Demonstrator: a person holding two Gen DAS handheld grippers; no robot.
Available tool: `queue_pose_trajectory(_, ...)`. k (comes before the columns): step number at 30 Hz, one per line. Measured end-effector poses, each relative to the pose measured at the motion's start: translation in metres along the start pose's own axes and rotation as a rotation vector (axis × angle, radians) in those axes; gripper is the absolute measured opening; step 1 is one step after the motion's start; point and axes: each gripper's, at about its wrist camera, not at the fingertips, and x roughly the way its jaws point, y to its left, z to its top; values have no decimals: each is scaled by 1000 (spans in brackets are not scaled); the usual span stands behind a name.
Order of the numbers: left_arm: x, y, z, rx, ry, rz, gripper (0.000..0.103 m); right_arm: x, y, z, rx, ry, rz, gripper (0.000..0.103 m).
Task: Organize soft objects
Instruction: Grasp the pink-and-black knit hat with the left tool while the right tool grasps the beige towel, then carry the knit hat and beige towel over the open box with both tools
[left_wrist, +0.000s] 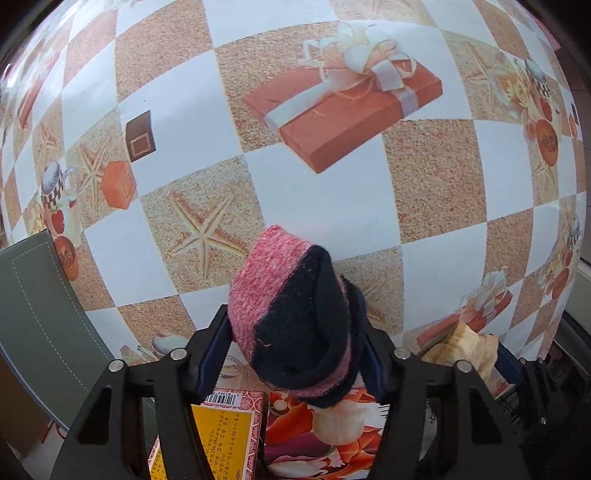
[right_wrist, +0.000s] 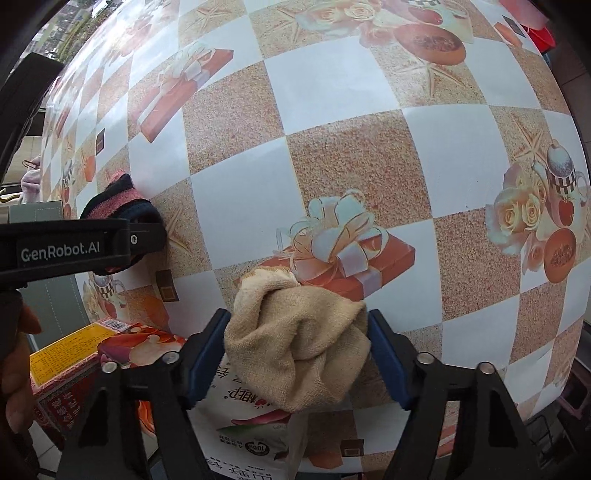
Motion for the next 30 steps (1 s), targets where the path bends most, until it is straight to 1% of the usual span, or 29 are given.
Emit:
queue_pose_trajectory(1,0,-3,-1,5,-4,-3,56,-1,-2,0,-5,0,6,67)
queue_pose_trajectory(2,0,-5,-2,9,-16,-3,47,-3,-2,0,-5,-4,15,55)
queue_pose_trajectory(3,-2,-6,-4,17,-29,-1,41,-6,-3,0,-2,-7,27,51)
queue_pose_trajectory(4,-7,-7,-5,25,-39,-11,34,-10,0,0,6,-11,38,50)
queue_pose_trajectory(5,-11,-7,-6,29,-52,-24,31,-13,-3,0,13,-16,45,49)
queue_pose_trajectory(10,-35,-15,-16,78,-147,-14,30,-35,-27,2,61,-51,73,48)
queue_pose_trajectory(14,-54,-24,-32,125,-204,-19,30,-49,-39,2,100,-75,84,48)
queue_pose_trajectory(15,-58,-26,-37,140,-218,-19,30,-50,-46,-9,106,-81,85,48)
queue_pose_trajectory(17,-66,-32,-47,171,-243,-24,30,-57,-53,-11,123,-91,88,48)
queue_pose_trajectory(23,-85,-49,-83,253,-291,-64,30,-62,-56,-25,184,-116,95,48)
queue_pose_trajectory(27,-86,-53,-100,310,-308,-81,30,-68,-62,-40,220,-127,95,48)
queue_pose_trajectory(28,-83,-48,-103,324,-311,-85,30,-70,-62,-45,227,-131,94,48)
queue_pose_trajectory(30,-81,-53,-111,348,-319,-92,30,-69,-56,-55,238,-139,91,48)
